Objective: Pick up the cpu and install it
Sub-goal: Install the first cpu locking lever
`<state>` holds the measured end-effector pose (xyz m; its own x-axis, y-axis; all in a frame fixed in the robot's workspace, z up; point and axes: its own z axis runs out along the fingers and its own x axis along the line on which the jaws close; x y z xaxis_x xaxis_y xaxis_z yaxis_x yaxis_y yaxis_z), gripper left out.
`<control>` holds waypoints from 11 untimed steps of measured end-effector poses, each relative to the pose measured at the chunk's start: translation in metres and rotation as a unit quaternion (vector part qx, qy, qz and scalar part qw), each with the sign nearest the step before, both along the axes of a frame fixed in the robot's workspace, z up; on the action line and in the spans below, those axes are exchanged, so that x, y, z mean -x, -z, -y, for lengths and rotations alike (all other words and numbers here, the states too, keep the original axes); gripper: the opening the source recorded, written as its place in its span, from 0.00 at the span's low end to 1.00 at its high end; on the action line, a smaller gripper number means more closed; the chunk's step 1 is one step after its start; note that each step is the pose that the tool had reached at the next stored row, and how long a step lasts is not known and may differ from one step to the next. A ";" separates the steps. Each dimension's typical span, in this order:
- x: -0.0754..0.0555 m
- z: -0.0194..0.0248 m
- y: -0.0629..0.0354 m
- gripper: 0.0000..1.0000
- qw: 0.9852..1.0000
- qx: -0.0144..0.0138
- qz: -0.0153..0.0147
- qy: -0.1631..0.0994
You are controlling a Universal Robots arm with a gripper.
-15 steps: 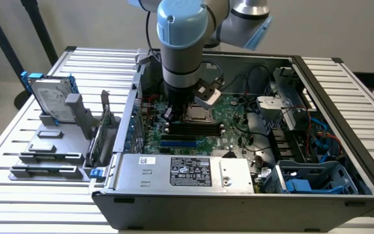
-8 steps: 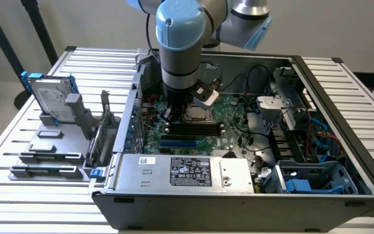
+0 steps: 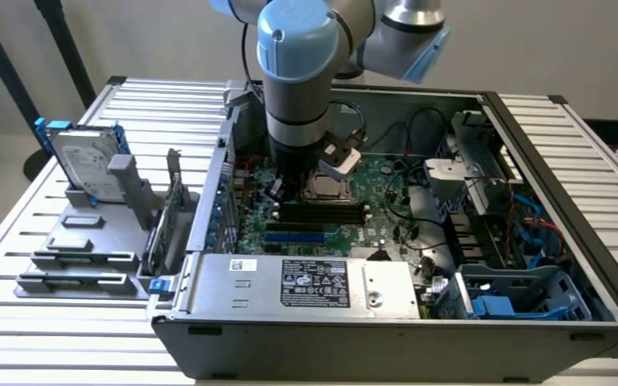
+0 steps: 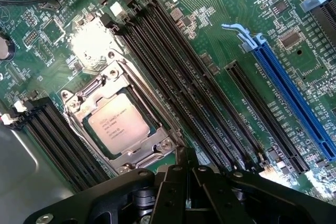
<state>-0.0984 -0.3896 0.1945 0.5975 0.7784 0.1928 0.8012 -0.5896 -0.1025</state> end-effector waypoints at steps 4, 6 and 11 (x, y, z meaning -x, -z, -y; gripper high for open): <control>0.000 0.0002 -0.0012 0.11 1.000 0.006 -0.001 0.000; 0.001 0.0001 -0.0060 0.11 1.000 0.007 -0.001 0.000; 0.000 -0.0042 -0.0246 0.11 1.000 0.009 -0.001 0.000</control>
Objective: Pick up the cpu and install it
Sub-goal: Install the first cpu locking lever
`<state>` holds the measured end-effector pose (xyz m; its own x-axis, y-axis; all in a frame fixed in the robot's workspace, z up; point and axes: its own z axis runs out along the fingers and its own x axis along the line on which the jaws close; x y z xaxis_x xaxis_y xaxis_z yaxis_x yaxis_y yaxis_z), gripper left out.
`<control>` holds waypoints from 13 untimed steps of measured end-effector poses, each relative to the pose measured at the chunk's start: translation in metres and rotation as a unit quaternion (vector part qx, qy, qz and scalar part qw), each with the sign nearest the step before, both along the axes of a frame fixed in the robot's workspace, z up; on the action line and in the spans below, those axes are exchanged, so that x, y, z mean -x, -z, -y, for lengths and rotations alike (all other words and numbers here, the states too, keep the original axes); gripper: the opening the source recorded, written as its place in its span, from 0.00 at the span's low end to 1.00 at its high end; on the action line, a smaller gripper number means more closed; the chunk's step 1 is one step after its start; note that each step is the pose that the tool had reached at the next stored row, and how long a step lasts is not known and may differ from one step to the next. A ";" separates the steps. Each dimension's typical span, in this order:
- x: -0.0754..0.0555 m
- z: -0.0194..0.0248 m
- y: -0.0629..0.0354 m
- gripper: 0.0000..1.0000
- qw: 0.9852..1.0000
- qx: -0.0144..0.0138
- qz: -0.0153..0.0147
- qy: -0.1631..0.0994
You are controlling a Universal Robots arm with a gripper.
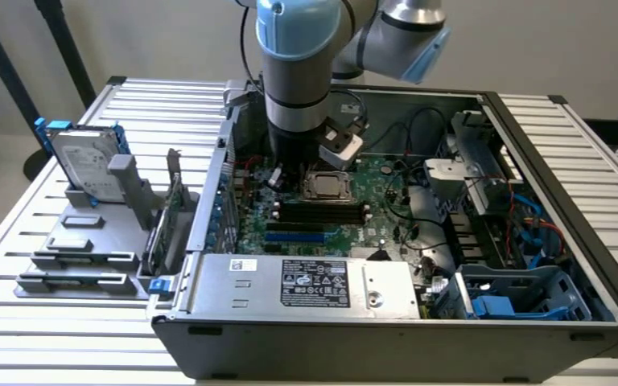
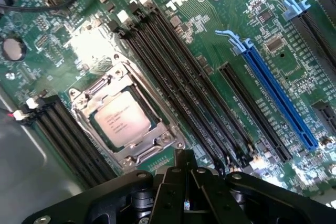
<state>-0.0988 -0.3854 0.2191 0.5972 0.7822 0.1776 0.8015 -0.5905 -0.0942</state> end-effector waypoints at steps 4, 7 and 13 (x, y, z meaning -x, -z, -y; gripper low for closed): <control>0.000 -0.0119 -0.0058 0.11 1.000 0.001 0.000 -0.003; 0.000 -0.0185 -0.0091 0.11 1.000 0.002 0.000 -0.009; 0.000 -0.0206 -0.0170 0.11 0.999 0.007 0.000 -0.037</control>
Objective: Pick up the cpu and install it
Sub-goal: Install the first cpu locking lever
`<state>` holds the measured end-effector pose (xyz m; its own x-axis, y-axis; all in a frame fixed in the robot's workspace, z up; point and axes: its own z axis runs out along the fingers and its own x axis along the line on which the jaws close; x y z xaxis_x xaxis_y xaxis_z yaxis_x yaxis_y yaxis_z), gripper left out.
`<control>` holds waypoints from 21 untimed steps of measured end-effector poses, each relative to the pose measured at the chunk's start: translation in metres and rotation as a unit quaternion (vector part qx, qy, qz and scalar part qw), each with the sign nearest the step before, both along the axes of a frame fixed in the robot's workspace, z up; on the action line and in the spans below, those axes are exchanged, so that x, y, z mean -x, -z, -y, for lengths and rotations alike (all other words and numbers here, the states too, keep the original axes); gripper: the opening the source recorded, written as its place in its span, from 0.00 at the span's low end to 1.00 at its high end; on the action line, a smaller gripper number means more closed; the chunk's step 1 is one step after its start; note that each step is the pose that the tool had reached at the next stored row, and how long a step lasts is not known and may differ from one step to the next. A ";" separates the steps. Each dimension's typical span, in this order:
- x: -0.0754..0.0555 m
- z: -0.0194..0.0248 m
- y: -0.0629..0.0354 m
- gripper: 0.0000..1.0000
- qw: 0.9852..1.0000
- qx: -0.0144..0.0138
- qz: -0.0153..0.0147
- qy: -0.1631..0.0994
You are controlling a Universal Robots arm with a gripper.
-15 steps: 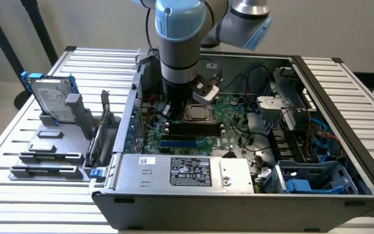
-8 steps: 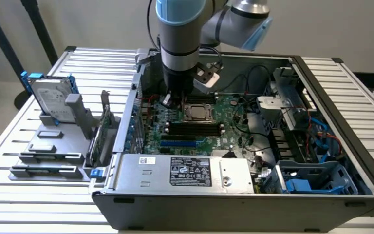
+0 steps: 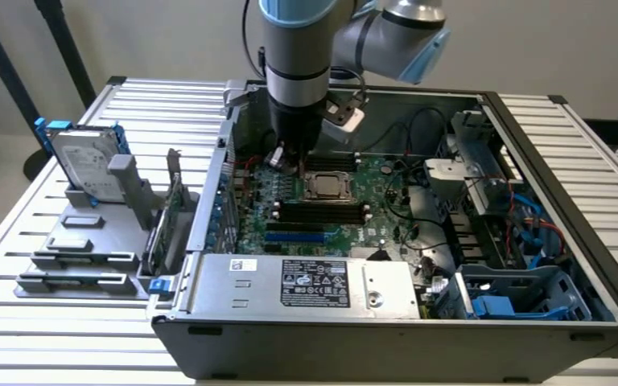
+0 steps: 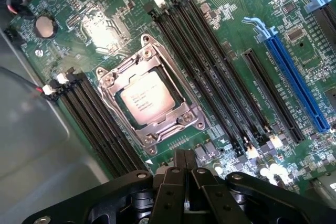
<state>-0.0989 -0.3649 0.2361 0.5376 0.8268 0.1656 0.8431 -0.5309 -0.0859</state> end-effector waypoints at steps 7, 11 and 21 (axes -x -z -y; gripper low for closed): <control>0.000 -0.0003 -0.0077 0.11 0.999 0.002 0.000 -0.053; 0.000 -0.0004 -0.0091 0.11 0.997 0.004 0.000 -0.081; 0.000 -0.0033 -0.0091 0.11 0.995 0.006 0.002 -0.102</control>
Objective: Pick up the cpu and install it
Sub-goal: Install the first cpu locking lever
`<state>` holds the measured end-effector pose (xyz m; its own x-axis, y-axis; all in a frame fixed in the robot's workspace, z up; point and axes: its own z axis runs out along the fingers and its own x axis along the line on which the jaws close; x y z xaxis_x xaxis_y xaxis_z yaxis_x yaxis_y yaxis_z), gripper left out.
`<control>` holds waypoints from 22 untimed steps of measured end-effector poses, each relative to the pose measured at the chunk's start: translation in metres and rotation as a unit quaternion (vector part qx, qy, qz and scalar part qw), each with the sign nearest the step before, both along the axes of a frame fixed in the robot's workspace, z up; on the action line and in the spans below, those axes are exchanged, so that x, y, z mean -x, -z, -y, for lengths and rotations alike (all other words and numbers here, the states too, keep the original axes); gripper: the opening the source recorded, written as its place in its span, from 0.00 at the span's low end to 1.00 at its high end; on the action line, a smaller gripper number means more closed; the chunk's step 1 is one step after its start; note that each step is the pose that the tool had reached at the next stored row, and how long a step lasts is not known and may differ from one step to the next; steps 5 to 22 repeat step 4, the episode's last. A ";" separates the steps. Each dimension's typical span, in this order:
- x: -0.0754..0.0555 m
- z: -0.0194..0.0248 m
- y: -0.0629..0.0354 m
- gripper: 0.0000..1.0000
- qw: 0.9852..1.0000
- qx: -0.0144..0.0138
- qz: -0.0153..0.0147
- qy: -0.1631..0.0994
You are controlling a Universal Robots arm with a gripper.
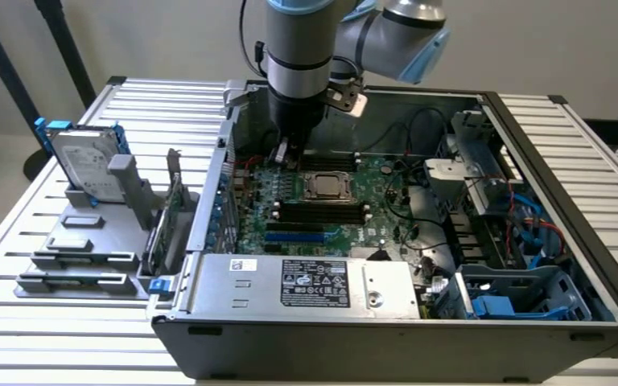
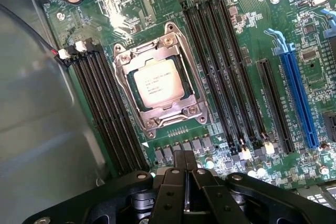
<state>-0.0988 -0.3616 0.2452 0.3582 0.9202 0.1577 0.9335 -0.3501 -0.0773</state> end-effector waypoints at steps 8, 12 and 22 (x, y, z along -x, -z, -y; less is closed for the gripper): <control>0.000 0.0000 0.0000 0.11 1.000 0.000 0.000 0.000; 0.000 0.0000 0.0000 0.11 1.000 0.000 0.000 0.000; 0.000 0.0000 0.0000 0.11 1.000 0.000 0.000 0.000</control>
